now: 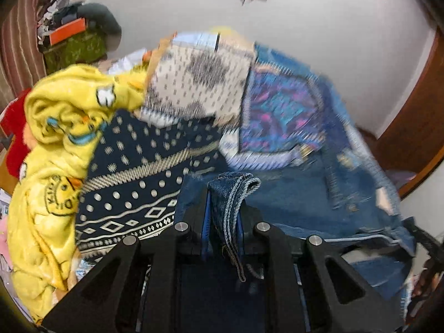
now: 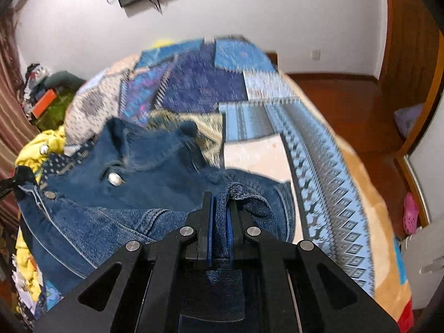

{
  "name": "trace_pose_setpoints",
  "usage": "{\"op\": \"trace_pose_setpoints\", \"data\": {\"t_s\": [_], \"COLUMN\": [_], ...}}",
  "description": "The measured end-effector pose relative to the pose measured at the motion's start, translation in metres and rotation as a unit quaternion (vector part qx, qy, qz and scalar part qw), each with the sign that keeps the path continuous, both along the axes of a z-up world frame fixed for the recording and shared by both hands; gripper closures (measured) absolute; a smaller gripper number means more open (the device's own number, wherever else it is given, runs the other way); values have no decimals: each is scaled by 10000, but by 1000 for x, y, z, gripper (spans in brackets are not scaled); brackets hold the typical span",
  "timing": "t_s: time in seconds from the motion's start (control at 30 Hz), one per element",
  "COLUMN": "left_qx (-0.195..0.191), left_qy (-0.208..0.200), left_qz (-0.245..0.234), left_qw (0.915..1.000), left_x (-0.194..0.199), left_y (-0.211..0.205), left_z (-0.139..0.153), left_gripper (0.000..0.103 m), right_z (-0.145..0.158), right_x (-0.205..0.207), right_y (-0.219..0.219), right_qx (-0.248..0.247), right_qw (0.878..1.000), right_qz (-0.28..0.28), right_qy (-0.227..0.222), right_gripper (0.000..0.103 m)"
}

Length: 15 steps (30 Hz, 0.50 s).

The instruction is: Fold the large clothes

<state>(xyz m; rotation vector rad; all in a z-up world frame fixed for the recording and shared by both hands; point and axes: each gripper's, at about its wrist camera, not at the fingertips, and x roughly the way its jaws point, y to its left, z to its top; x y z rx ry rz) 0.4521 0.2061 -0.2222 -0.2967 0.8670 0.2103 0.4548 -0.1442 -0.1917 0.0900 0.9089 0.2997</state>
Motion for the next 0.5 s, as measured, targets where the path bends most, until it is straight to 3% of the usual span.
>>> {"op": "trace_pose_setpoints", "data": {"t_s": [0.2,0.4,0.5], "left_qx": [180,599,799], "left_qy": [431,618,732], "left_qz": [-64,-392,-567], "left_qw": [9989,9955,9925], "left_x": [12,14,11], "left_y": [-3,-13,-18], "left_z": [-45,-42,-36], "left_gripper": [86,82,76], "right_z": [-18,-11,-5], "right_x": [4,-1,-7], "right_y": [-6,-9,-15], "right_qx": [-32,-164,-166], "right_qw": [9995,9980,9972], "right_qz": [248,563,647], "right_qy": [196,215,336], "right_gripper": [96,93,82]}}
